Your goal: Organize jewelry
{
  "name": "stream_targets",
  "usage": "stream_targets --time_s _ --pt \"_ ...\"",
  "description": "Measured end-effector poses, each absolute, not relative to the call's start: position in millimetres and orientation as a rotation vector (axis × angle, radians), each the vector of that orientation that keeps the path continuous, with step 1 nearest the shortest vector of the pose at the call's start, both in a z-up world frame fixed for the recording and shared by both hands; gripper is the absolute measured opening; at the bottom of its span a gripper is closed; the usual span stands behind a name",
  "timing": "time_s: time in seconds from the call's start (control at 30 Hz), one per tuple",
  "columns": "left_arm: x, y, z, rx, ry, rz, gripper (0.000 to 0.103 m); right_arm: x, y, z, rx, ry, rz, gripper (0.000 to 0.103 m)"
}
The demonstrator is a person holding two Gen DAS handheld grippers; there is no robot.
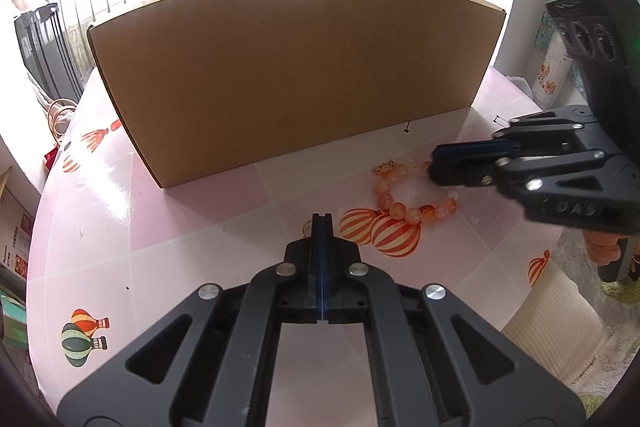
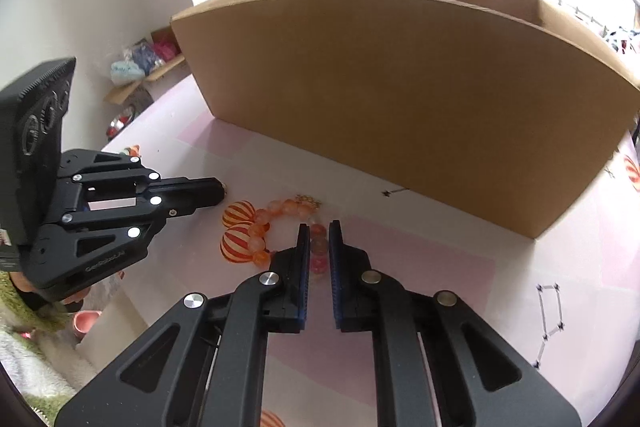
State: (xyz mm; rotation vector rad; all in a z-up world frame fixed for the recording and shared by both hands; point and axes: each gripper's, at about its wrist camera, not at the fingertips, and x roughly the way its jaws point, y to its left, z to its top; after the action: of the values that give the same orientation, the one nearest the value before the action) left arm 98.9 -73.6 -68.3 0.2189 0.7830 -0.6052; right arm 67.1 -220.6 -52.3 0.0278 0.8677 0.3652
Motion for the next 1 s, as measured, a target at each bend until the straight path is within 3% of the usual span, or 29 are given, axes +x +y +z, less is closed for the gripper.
stream_targets --time_s 0.43,0.5,0.57,1.0 --pt "98 -73 -69 0.213 0.781 -0.605 0.000 64 -268 -50 0.105 0.862 0.139 0.011" --pt "97 -72 -69 0.214 0.780 -0.605 0.000 61 -268 -45 0.129 0.834 0.168 0.015" --pt "97 -72 -69 0.213 0.779 -0.606 0.000 57 -262 -39 0.132 0.803 0.207 0.029" --pt "99 -73 -68 0.216 0.788 -0.594 0.000 75 -201 -47 -0.002 0.847 0.381 0.031"
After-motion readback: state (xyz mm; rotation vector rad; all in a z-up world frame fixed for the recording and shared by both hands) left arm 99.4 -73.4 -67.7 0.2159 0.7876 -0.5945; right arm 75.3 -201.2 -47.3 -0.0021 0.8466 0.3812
